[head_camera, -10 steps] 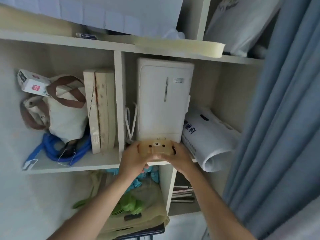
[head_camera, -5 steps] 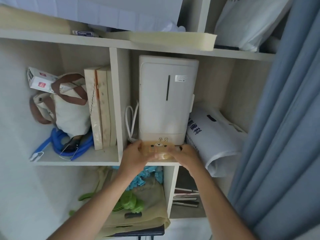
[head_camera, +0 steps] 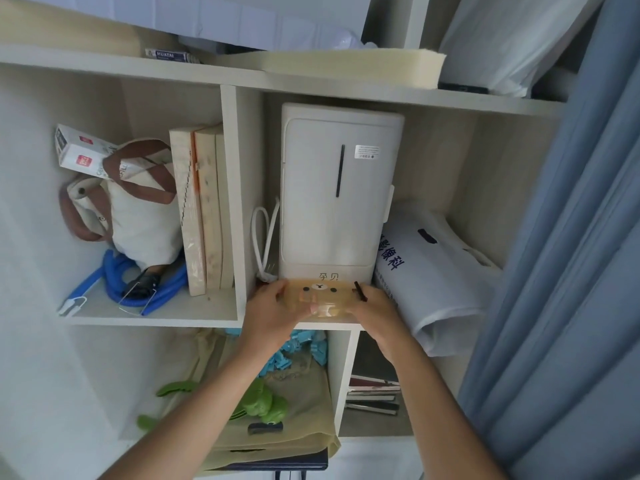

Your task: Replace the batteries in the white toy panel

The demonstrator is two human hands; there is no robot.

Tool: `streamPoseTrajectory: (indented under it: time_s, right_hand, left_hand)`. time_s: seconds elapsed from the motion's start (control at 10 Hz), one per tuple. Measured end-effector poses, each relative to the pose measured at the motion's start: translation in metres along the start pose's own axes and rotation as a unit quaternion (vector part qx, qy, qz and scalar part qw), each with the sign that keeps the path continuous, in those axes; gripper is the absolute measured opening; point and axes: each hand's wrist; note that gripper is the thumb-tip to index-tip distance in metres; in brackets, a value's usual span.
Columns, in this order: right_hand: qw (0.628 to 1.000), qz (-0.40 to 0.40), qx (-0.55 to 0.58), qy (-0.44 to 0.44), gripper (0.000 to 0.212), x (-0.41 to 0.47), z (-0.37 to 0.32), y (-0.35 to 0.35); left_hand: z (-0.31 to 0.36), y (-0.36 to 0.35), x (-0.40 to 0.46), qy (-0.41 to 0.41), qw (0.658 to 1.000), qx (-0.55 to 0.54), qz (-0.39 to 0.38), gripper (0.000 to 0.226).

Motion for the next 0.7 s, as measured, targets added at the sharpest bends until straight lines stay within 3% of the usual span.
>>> streamPoseTrajectory:
  time_s: [0.1,0.2,0.5,0.7]
  right_hand:
    - [0.997,0.076,-0.031,0.006,0.03,0.002,-0.001,-0.009]
    - [0.991,0.096,-0.072,0.059,0.027,0.001,0.005,-0.017]
    - [0.98,0.078,-0.064,0.171,0.04,-0.008,0.024,-0.007]
    - [0.98,0.088,-0.058,0.167,0.06,-0.017,0.018,-0.006]
  left_hand:
    - [0.004,0.001,-0.002,0.001,1.0,-0.008,0.002,0.076]
    - [0.005,0.004,-0.005,-0.006,1.0,-0.008,0.006,0.066]
    - [0.017,0.006,-0.02,0.002,0.999,-0.028,0.018,0.047]
    - [0.022,0.011,-0.026,-0.003,1.0,-0.024,0.01,0.044]
Point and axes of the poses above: each hand's wrist, its own x-axis towards the middle knuckle, its own y-axis out of the back of the hand, z = x × y, and after that the axes turned 10 degrees about z, right-handed
